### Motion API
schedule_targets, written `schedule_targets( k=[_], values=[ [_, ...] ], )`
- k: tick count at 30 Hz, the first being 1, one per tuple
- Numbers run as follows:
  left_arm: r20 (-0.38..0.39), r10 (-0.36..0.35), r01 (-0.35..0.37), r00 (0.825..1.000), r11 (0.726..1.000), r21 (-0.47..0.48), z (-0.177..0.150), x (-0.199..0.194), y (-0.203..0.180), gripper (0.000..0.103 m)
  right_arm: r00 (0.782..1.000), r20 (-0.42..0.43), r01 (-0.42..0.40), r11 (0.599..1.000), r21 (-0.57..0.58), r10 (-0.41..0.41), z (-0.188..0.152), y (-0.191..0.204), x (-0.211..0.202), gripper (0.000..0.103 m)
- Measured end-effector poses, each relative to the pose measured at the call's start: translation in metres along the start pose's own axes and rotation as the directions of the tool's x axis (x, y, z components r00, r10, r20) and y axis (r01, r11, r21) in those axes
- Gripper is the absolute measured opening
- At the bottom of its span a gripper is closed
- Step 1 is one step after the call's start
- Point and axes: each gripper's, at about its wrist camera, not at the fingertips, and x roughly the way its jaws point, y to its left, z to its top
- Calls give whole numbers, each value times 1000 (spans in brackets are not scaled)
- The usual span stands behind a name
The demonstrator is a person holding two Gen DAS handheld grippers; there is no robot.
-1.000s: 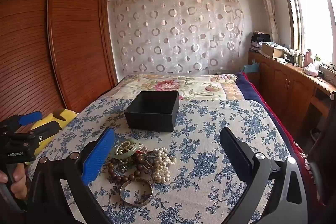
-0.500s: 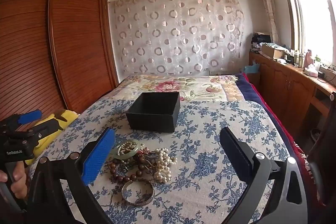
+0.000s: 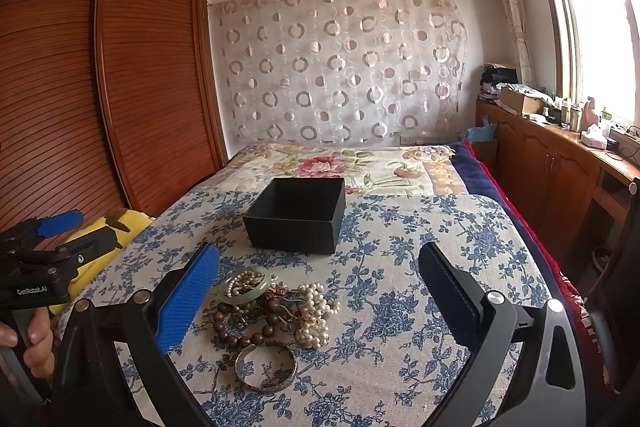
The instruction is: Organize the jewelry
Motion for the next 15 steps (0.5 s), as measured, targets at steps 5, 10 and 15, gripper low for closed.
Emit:
schedule_targets(
  k=[5, 10, 15],
  values=[
    [2, -5, 5, 1000, 1000, 1, 1, -1, 1, 96, 1000, 2, -1, 1000, -1, 1, 0, 0, 0, 101],
    [2, -2, 2, 1000, 1000, 1, 1, -1, 0, 96, 1000, 2, -1, 1000, -1, 1, 0, 0, -1, 101],
    [3, -3, 3, 1000, 1000, 0, 0, -1, 0, 96, 1000, 2, -1, 1000, -1, 1, -1, 0, -1, 101]
  ],
)
